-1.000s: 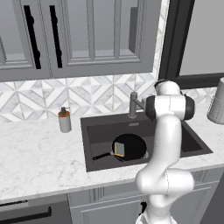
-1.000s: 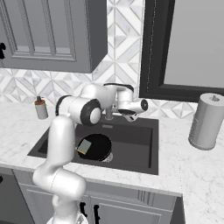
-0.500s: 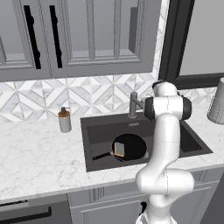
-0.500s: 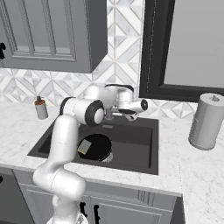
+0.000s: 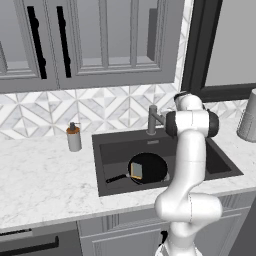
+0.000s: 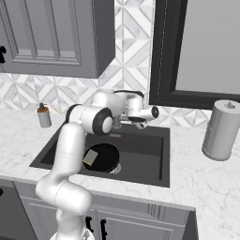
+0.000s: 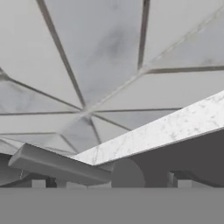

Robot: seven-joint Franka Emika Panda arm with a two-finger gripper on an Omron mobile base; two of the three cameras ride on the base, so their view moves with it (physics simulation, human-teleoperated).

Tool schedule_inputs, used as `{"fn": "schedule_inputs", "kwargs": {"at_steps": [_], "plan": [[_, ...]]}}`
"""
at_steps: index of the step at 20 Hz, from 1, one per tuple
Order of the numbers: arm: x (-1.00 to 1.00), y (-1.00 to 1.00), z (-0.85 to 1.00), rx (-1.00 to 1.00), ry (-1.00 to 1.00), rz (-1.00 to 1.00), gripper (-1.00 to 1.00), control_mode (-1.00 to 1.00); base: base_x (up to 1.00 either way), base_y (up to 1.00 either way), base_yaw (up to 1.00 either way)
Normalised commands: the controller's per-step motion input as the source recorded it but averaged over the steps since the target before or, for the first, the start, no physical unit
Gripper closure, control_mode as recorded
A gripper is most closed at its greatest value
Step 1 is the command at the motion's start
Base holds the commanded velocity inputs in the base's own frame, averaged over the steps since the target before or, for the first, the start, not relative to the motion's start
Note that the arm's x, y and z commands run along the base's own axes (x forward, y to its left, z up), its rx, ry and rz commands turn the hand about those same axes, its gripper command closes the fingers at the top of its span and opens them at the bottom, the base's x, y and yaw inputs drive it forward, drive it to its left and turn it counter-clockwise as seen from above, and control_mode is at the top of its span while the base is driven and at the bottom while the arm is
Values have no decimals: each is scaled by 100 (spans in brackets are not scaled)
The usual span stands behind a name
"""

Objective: Pick the pan and sponge and place them into the sink. Then turn on the water.

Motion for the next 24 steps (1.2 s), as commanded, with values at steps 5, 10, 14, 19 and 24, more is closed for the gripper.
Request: {"fn": "schedule_inputs", "kwargs": {"at_steps": [5,10,14,19,24], "plan": [[25,8,0,0,0,0,-100,-100,0,0,0],[23,0,-1,0,0,0,-100,-100,0,0,0],[14,0,0,0,0,0,100,-100,0,0,0],[6,0,0,0,0,0,100,-100,0,0,0],[7,0,0,0,0,-1,100,-100,0,0,0]]}}
